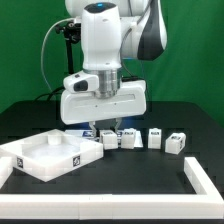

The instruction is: Assemble one leg

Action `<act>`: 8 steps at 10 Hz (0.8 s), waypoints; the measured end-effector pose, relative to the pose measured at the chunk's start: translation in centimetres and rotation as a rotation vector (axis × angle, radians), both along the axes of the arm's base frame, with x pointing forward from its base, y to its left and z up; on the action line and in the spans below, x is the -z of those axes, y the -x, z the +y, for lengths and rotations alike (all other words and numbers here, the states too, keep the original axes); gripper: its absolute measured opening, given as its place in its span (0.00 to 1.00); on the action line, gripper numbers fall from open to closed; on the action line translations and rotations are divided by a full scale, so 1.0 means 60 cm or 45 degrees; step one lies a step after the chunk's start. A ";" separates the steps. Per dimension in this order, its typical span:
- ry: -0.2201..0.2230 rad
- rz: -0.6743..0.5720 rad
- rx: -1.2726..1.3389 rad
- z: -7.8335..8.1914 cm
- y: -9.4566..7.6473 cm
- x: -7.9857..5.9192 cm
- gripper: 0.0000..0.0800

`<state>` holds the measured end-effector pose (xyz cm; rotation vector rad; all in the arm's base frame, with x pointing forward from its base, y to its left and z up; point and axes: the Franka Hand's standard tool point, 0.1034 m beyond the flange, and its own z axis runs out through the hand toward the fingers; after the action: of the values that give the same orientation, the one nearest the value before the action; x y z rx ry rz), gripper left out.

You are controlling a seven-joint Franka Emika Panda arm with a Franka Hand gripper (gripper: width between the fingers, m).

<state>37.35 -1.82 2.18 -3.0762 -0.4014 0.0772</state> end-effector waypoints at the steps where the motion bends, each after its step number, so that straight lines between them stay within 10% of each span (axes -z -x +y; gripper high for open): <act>1: 0.003 0.010 0.011 -0.007 0.002 0.007 0.36; 8: 0.012 0.015 0.021 -0.016 0.008 0.017 0.38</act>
Offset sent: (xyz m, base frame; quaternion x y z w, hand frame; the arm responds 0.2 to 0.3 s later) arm -0.0056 0.0113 -0.0058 -0.0022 0.0122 -0.0110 0.9999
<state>36.85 -2.76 1.14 -3.0861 -0.3757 0.0971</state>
